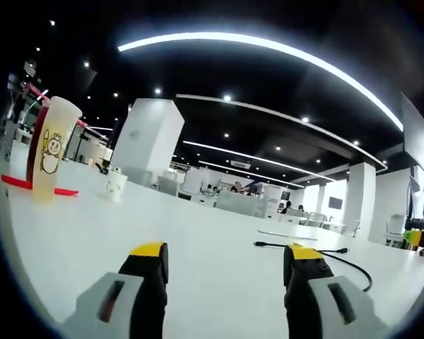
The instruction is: Find the charging cable on the desk, coil it up and secure with Velcro.
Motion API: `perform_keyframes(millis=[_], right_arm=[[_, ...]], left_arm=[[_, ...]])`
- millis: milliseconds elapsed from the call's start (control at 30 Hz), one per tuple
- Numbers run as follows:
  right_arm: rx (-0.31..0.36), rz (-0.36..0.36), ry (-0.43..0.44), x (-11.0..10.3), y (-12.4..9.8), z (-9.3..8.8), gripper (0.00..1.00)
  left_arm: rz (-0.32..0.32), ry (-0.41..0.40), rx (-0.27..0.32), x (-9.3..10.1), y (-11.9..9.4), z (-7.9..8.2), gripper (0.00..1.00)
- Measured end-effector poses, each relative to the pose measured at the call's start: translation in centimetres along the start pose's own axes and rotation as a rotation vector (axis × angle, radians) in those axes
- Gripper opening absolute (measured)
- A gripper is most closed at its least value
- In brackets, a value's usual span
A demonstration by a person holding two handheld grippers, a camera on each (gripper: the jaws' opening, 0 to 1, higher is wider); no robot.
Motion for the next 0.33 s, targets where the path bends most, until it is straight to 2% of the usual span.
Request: perform_keyframes(millis=[333], right_arm=[[-0.003, 0.001, 0.016, 0.45, 0.13, -0.21, 0.52]], left_arm=[[0.011, 0.022, 0.001, 0.34, -0.03, 0.28, 0.66]])
Point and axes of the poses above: the point that each gripper's makers call its tool centre point, and the gripper's own axes: y roughly forward along the fingers, x roughly to its right, z roughly out of its top, the point moved 7 cm from there along -y, roughly backward along the fingers, and after that the axes turned 9 degrees about -x, right-handed, at the moved point
